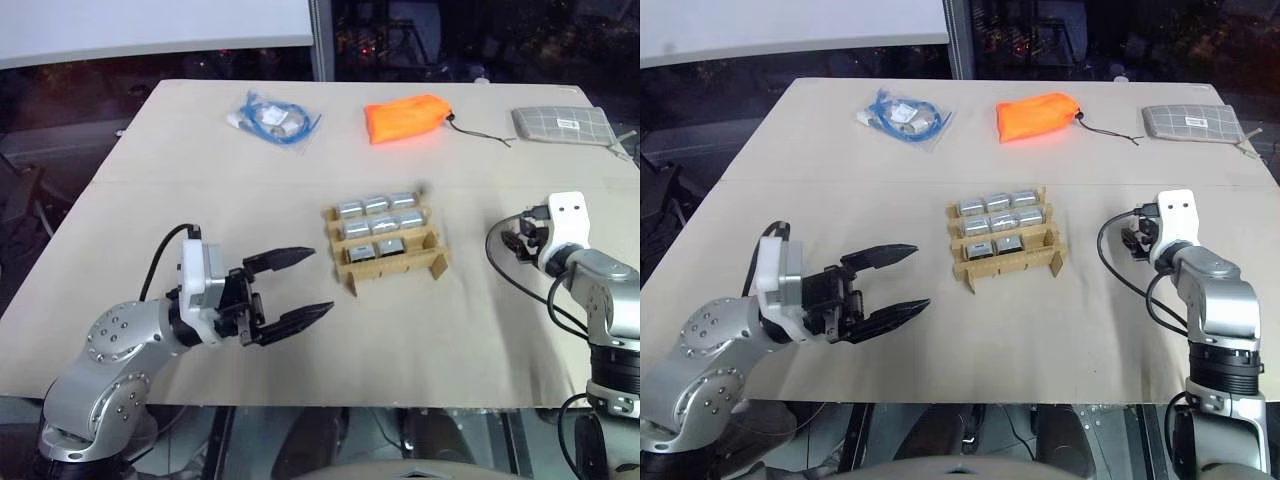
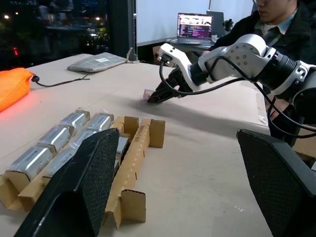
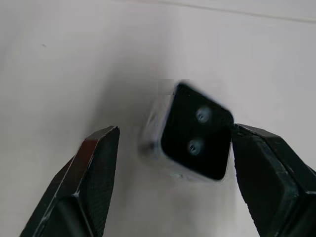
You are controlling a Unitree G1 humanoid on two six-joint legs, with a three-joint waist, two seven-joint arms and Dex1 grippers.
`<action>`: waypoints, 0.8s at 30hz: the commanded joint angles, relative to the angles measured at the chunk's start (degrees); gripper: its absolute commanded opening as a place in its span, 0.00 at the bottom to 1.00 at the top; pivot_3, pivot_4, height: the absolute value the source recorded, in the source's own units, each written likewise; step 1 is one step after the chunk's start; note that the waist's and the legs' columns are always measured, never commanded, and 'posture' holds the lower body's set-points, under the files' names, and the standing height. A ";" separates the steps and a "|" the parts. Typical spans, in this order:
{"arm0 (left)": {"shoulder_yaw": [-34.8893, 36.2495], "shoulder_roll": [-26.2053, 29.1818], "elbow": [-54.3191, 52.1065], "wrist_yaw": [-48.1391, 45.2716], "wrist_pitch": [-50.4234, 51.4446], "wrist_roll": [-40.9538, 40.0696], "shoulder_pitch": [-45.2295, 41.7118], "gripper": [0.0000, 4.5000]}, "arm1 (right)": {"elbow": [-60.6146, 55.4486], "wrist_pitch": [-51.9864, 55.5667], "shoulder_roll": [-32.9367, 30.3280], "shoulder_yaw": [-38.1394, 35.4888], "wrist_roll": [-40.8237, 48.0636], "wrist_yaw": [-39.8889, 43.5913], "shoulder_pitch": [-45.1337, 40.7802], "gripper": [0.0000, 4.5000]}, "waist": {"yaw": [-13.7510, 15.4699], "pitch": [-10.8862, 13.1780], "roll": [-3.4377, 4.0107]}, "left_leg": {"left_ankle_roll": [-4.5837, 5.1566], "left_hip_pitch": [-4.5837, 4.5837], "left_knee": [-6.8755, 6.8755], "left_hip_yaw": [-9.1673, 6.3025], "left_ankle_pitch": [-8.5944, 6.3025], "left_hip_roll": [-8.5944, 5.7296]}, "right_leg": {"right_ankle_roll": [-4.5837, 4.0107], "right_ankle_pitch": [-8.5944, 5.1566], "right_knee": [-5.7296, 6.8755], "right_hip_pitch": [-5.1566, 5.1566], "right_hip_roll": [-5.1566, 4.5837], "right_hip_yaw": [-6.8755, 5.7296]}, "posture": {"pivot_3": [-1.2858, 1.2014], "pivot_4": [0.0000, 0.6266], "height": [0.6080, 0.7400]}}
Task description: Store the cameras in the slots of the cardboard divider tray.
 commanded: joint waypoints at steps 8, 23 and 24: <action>0.05 0.09 0.12 -1.03 -0.85 -0.17 -0.88 0.88 | 1.32 -2.49 0.07 -0.70 0.51 -2.21 -1.08 0.79 | -0.21 0.00 0.01 | 0.00 0.00 0.00 0.01 0.00 0.00 | 0.00 0.00 0.01 -0.01 0.02 0.01 | 0.52 0.24 1.00; 0.22 0.00 -0.73 -0.60 -0.69 -0.35 0.02 0.88 | 1.10 0.35 3.10 -4.33 5.75 -4.64 -3.76 0.79 | -0.23 0.00 0.02 | 0.01 0.00 -0.01 0.00 0.00 0.00 | 0.00 0.00 0.00 -0.01 0.02 0.01 | 0.52 0.24 1.00; 0.20 0.02 -0.78 -0.49 -0.61 -0.37 -0.05 0.88 | 1.05 0.52 3.06 -4.32 5.93 -4.73 -3.86 0.79 | -0.23 0.00 0.02 | 0.01 0.00 -0.01 0.00 0.00 0.00 | 0.00 0.00 0.00 -0.01 0.02 0.01 | 0.52 0.24 1.00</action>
